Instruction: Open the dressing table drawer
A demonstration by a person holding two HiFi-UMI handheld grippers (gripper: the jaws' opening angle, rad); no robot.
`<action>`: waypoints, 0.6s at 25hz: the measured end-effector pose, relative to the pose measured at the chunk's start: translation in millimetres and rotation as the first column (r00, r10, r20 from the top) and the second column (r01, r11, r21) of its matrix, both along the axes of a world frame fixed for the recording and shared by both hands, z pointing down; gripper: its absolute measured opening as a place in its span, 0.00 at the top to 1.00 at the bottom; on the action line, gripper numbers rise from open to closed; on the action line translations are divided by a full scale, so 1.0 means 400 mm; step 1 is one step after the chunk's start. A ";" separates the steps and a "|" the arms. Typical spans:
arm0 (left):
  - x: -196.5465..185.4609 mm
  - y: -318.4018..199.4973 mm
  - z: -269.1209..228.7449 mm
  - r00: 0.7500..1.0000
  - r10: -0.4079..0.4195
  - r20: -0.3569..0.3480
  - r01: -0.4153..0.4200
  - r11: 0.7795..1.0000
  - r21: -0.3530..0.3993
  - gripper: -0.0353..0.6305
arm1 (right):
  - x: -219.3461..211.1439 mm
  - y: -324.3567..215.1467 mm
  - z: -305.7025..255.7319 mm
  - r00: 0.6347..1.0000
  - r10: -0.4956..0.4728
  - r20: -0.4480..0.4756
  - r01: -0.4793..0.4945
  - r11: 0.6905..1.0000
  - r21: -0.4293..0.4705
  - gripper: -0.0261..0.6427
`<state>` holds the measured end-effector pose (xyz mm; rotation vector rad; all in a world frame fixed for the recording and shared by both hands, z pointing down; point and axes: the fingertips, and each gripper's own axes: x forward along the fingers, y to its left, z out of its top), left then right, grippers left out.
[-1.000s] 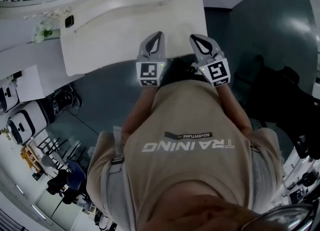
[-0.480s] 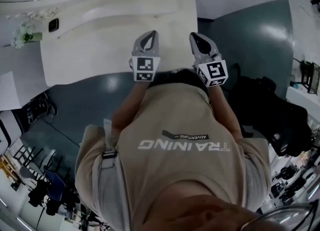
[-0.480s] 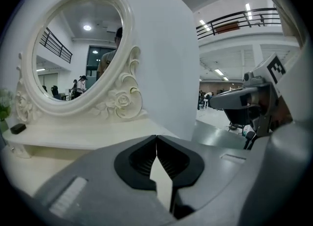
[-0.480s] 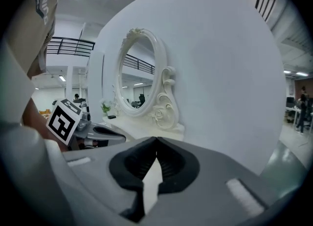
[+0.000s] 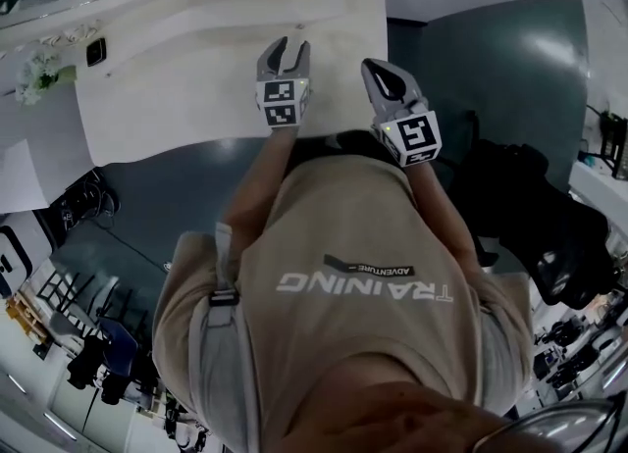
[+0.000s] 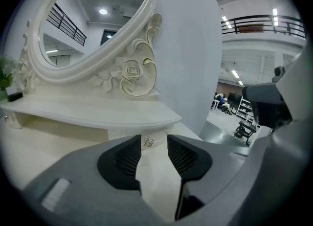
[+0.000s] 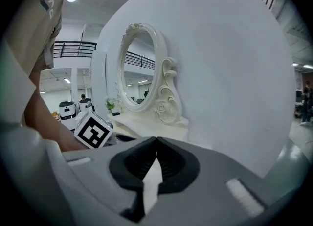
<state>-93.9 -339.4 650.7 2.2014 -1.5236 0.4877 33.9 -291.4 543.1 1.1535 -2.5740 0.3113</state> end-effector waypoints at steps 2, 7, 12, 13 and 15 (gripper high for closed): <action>0.013 -0.024 0.017 1.000 -0.017 0.017 0.017 1.000 0.001 0.72 | 0.020 -0.010 0.003 1.000 -0.004 0.004 0.004 1.000 -0.006 0.96; 0.032 -0.073 0.066 0.997 -0.049 0.056 0.051 0.998 -0.032 0.72 | 0.058 -0.038 0.016 1.000 -0.024 0.000 0.024 0.999 -0.026 0.96; 0.040 -0.105 0.118 0.992 -0.091 0.091 0.096 0.994 -0.050 0.72 | 0.095 -0.068 0.035 1.000 -0.031 0.002 0.031 0.999 -0.044 0.96; 0.040 -0.110 0.125 0.991 -0.101 0.094 0.105 0.994 -0.043 0.72 | 0.101 -0.073 0.044 1.000 -0.030 0.003 0.030 0.998 -0.052 0.96; 0.040 -0.121 0.131 0.989 -0.114 0.098 0.117 0.993 -0.023 0.72 | 0.111 -0.081 0.065 1.000 -0.028 0.007 0.028 0.997 -0.070 0.96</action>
